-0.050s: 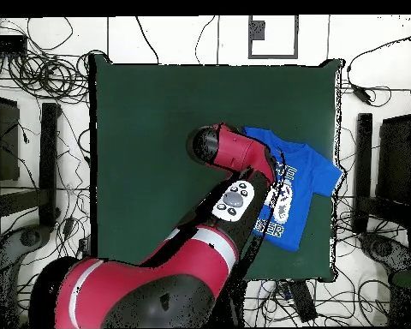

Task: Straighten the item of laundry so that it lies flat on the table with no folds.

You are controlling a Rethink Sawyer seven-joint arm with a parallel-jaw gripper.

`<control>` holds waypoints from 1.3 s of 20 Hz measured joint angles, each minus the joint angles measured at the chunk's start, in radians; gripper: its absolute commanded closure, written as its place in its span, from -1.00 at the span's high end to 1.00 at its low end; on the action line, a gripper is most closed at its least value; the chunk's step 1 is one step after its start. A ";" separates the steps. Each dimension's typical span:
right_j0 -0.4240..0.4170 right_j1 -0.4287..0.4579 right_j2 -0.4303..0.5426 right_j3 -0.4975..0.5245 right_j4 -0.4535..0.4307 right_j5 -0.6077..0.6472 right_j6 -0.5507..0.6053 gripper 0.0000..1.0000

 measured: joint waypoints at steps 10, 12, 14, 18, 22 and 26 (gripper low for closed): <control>0.000 -0.041 0.000 0.006 0.000 0.001 0.000 1.00; 0.000 -0.044 0.000 0.008 -0.001 0.002 0.000 1.00; 0.000 -0.044 0.000 0.010 -0.001 0.002 0.000 1.00; 0.000 -0.044 0.000 0.014 -0.001 0.002 0.000 1.00; 0.000 -0.044 0.000 0.017 -0.002 0.002 0.000 1.00; 0.000 -0.045 0.000 0.022 -0.002 0.001 0.000 1.00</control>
